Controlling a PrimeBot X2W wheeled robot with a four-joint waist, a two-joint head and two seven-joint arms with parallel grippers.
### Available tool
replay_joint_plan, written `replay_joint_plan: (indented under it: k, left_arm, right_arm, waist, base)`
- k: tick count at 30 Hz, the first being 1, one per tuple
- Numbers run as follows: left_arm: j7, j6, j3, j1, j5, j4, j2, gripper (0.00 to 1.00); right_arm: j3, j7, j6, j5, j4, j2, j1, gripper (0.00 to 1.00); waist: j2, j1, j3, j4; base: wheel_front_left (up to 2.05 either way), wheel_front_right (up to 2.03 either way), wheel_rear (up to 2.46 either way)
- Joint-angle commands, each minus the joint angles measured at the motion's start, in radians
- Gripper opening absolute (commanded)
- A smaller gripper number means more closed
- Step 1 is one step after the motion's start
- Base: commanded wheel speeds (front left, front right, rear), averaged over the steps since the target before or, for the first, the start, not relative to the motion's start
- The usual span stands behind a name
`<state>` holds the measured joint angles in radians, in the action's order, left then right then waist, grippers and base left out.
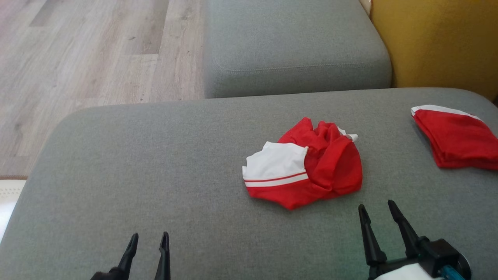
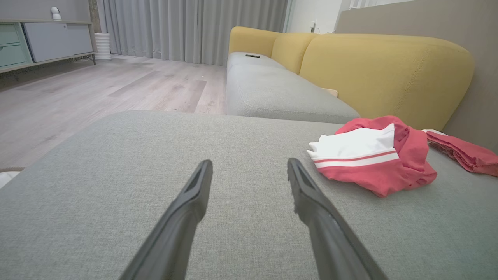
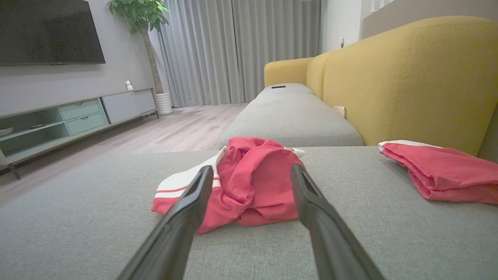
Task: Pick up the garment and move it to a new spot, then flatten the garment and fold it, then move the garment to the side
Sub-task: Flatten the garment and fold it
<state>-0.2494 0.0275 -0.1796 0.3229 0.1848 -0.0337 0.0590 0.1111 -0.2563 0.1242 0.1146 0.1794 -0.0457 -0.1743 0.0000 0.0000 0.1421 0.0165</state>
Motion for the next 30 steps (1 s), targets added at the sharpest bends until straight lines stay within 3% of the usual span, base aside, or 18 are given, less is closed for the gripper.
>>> replay_joint_plan:
  k: [1, 16, 26, 30]
  left_arm:
    - [-0.012, 0.005, 0.029, -0.061, -0.002, 0.031, -0.009, 1.00]
    - [-0.012, -0.016, -0.031, -0.146, 0.005, -0.071, -0.009, 1.00]
    - [-0.012, -0.076, -0.174, -0.500, 0.050, -0.355, -0.009, 1.00]
    - [0.009, -0.077, -0.230, -0.700, 0.085, -0.484, -0.009, 1.00]
  right_arm:
    - [0.019, -0.006, 0.007, -0.002, -0.033, -0.005, 0.042, 1.00]
    - [0.024, -0.006, 0.007, -0.012, -0.043, -0.005, 0.046, 1.00]
    - [0.062, -0.006, 0.007, -0.020, -0.067, -0.039, 0.111, 1.00]
    - [0.073, -0.006, 0.007, -0.019, -0.088, -0.052, 0.157, 1.00]
  waist:
    - [0.0000, 0.0000, -0.001, -0.001]
    - [0.0000, 0.0000, -0.027, -0.014]
    - [0.0000, 0.0000, -0.156, -0.053]
    - [0.0000, 0.0000, -0.240, -0.079]
  base:
    - [0.00, 0.00, 0.00]
    - [0.00, 0.00, 0.00]
    - [0.00, 0.00, 0.00]
    - [0.00, 0.00, 0.00]
